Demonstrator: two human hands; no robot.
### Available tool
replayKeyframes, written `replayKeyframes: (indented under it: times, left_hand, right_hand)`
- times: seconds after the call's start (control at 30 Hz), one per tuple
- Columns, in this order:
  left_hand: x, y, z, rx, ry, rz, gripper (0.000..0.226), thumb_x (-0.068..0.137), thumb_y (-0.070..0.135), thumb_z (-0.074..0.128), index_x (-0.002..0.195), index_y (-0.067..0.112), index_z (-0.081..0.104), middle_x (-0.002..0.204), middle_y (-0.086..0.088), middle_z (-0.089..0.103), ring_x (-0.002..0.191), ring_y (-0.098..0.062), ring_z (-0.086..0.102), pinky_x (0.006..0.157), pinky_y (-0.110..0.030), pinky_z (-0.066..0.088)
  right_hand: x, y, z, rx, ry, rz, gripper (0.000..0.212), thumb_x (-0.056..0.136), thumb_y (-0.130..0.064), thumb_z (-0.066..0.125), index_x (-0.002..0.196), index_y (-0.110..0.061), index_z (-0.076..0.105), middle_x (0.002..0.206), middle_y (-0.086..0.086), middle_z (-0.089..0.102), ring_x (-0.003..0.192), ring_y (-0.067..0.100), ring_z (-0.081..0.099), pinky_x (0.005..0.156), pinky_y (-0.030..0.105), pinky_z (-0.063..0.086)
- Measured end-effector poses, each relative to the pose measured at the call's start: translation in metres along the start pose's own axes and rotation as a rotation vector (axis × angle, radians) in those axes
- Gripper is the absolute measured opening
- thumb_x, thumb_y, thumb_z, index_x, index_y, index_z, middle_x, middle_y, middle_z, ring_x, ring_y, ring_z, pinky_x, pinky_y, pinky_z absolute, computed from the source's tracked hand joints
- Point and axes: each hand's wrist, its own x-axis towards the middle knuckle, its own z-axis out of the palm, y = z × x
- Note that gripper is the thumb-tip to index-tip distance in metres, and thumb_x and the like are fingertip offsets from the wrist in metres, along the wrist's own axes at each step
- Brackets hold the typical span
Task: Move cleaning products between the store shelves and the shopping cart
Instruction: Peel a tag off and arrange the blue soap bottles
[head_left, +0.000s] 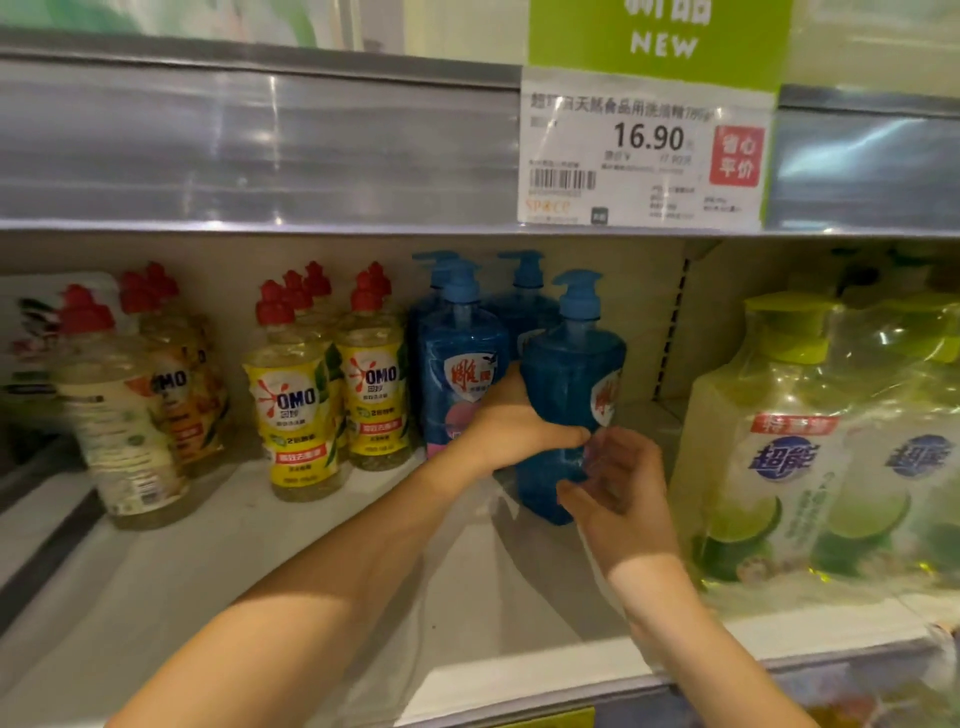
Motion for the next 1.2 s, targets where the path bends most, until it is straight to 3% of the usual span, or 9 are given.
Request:
replayKeyframes:
  times: [0.13, 0.23, 0.33, 0.47, 0.6, 0.8, 0.9, 1.1, 1.2]
  left_hand:
    - [-0.02, -0.004, -0.019, -0.01, -0.051, 0.049, 0.049, 0.072, 0.014, 0.083, 0.113, 0.027, 0.061, 0.115, 0.008, 0.065, 0.105, -0.005, 0.06, 0.087, -0.019, 0.05]
    - [-0.034, -0.006, -0.029, -0.079, -0.052, 0.062, 0.058, 0.071, 0.018, 0.084, 0.116, 0.04, 0.054, 0.124, 0.009, 0.063, 0.114, -0.006, 0.059, 0.098, -0.027, 0.049]
    - [-0.044, -0.008, -0.042, -0.136, -0.129, 0.005, 0.063, 0.074, 0.014, 0.082, 0.122, 0.038, 0.05, 0.128, 0.01, 0.06, 0.118, -0.006, 0.057, 0.102, -0.032, 0.048]
    - [-0.054, -0.006, -0.055, -0.193, -0.252, -0.099, 0.062, 0.079, 0.005, 0.076, 0.121, 0.037, 0.043, 0.13, 0.011, 0.055, 0.123, -0.008, 0.053, 0.105, -0.03, 0.045]
    - [-0.066, -0.012, -0.043, -0.165, -0.066, -0.091, 0.08, 0.078, 0.014, 0.078, 0.137, 0.03, 0.025, 0.136, 0.011, 0.044, 0.127, -0.007, 0.046, 0.104, -0.027, 0.044]
    - [-0.076, -0.028, -0.03, 0.115, 0.26, -0.047, 0.068, 0.079, 0.032, 0.077, 0.136, 0.025, 0.041, 0.136, 0.003, 0.051, 0.12, -0.015, 0.053, 0.098, -0.04, 0.05]
    - [-0.075, -0.031, -0.026, -0.003, 0.237, 0.017, 0.058, 0.085, 0.023, 0.071, 0.137, 0.018, 0.047, 0.136, 0.001, 0.056, 0.123, -0.017, 0.055, 0.1, -0.039, 0.05]
    - [-0.062, -0.033, -0.01, -0.05, 0.314, 0.038, 0.041, 0.089, 0.015, 0.066, 0.129, 0.011, 0.057, 0.131, -0.004, 0.058, 0.119, -0.016, 0.057, 0.099, -0.032, 0.051]
    - [-0.053, -0.032, 0.008, 0.09, 0.462, 0.082, 0.018, 0.087, 0.015, 0.068, 0.104, 0.007, 0.067, 0.107, -0.003, 0.065, 0.099, -0.015, 0.063, 0.087, -0.03, 0.054]
  right_hand:
    - [0.001, -0.009, 0.0, -0.167, -0.042, -0.1, 0.072, 0.067, -0.002, 0.084, 0.114, -0.038, 0.042, 0.108, -0.018, 0.043, 0.1, -0.001, 0.047, 0.085, 0.012, 0.042]
    - [0.001, -0.008, 0.01, -0.315, -0.099, -0.036, 0.105, 0.06, -0.016, 0.091, 0.143, -0.019, 0.027, 0.128, -0.007, 0.029, 0.12, 0.007, 0.032, 0.099, 0.023, 0.034]
    - [0.003, -0.003, 0.018, -0.177, -0.184, 0.01, 0.117, 0.051, -0.025, 0.093, 0.144, -0.028, 0.021, 0.138, -0.005, 0.035, 0.128, 0.014, 0.04, 0.106, 0.037, 0.043]
    - [0.009, -0.005, 0.013, 0.09, -0.364, 0.143, 0.108, 0.063, -0.006, 0.088, 0.142, -0.035, 0.021, 0.132, -0.011, 0.048, 0.122, 0.017, 0.054, 0.088, 0.045, 0.057]
    - [0.009, -0.008, 0.011, 0.172, -0.412, 0.172, 0.086, 0.068, 0.007, 0.081, 0.129, -0.031, 0.033, 0.124, -0.002, 0.056, 0.108, 0.023, 0.064, 0.065, 0.044, 0.061]
    - [0.006, 0.007, 0.023, -0.036, -0.246, 0.084, 0.088, 0.059, -0.033, 0.09, 0.125, -0.036, 0.032, 0.117, -0.012, 0.058, 0.103, 0.014, 0.065, 0.074, 0.04, 0.061]
    - [0.004, -0.002, 0.024, -0.088, -0.213, 0.033, 0.078, 0.072, -0.012, 0.085, 0.124, -0.03, 0.029, 0.113, -0.011, 0.055, 0.091, -0.014, 0.059, 0.061, 0.008, 0.05]
    - [0.011, -0.007, 0.01, 0.01, -0.282, 0.033, 0.062, 0.085, 0.014, 0.061, 0.125, -0.016, 0.025, 0.103, -0.007, 0.05, 0.075, -0.023, 0.057, 0.054, 0.002, 0.045]
    - [0.024, 0.006, 0.009, -0.053, -0.231, 0.057, 0.065, 0.085, 0.01, 0.063, 0.129, -0.019, 0.026, 0.113, -0.006, 0.05, 0.092, -0.011, 0.062, 0.058, 0.014, 0.055]
